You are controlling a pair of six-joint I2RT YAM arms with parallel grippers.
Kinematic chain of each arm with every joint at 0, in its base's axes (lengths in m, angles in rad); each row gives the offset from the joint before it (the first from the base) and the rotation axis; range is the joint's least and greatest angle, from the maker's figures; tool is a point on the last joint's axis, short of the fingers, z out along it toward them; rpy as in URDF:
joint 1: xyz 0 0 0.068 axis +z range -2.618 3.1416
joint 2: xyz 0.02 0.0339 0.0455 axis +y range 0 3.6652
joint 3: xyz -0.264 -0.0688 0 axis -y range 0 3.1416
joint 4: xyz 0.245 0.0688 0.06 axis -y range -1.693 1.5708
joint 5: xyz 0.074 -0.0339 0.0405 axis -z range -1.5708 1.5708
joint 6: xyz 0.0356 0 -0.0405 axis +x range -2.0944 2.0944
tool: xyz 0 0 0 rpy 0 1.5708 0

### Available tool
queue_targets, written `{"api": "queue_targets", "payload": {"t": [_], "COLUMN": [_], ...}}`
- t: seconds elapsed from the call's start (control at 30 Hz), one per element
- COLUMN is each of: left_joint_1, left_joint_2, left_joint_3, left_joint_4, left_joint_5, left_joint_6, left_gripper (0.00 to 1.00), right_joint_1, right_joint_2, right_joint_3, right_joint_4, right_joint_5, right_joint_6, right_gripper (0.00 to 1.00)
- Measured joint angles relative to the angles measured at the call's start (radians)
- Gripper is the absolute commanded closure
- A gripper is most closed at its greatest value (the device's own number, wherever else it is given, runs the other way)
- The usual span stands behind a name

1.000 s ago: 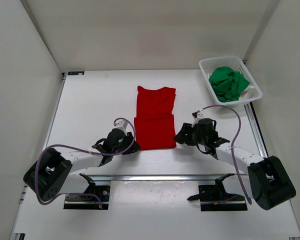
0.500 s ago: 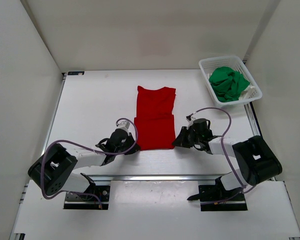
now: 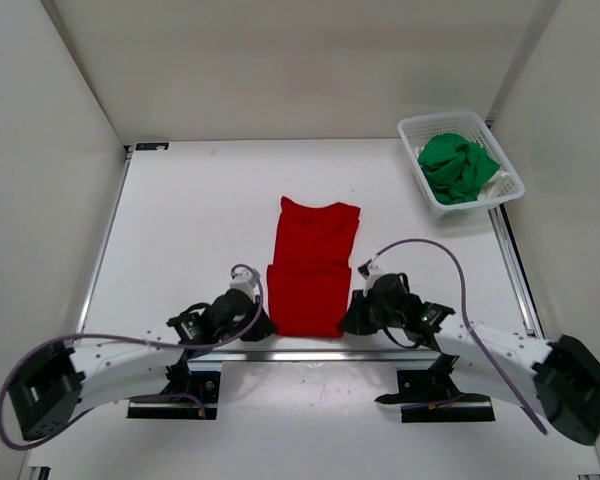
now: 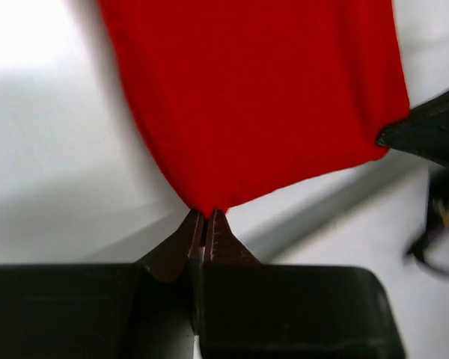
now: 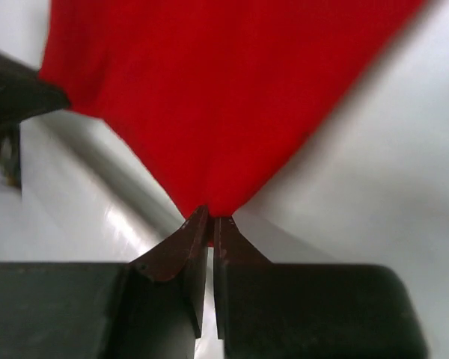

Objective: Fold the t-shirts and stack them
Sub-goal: Fold the long partially folded tshirt into a neat square

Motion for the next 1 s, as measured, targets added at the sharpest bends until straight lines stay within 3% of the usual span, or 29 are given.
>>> {"api": "queue_targets", "payload": {"t": [0.13, 0.2, 0.3, 0.5, 0.6, 0.77, 1.0], "left_joint_1": [-0.137, -0.14, -0.095, 0.123, 0.249, 0.399, 0.49], "left_joint_2": [-0.236, -0.307, -0.277, 0.003, 0.133, 0.383, 0.788], "left_joint_3": [-0.043, -0.022, 0.098, 0.469, 0.578, 0.679, 0.955], "left_joint_4": [-0.181, -0.253, -0.314, -0.249, -0.183, -0.099, -0.087], "left_joint_5": [-0.004, -0.008, -0.006, 0.052, 0.077, 0.117, 0.143], "left_joint_6": [-0.098, -0.12, -0.096, 0.046, 0.103, 0.144, 0.162], "left_gripper": [1.0, 1.0, 1.0, 1.0, 1.0, 0.99, 0.95], "right_joint_1": [0.22, 0.245, 0.187, -0.204, -0.375, -0.459, -0.506], "right_joint_2": [-0.198, -0.253, -0.255, -0.121, 0.011, 0.301, 0.67], "right_joint_3": [-0.014, -0.001, 0.062, 0.283, 0.379, 0.547, 0.852], "right_joint_4": [-0.151, -0.207, -0.274, -0.273, -0.2, -0.129, -0.133], "right_joint_5": [0.098, 0.129, 0.141, 0.006, -0.079, -0.169, -0.188], "right_joint_6": [0.106, 0.134, 0.126, 0.008, -0.033, -0.055, -0.095], "right_gripper": [1.0, 1.0, 1.0, 1.0, 1.0, 1.0, 1.0]}}
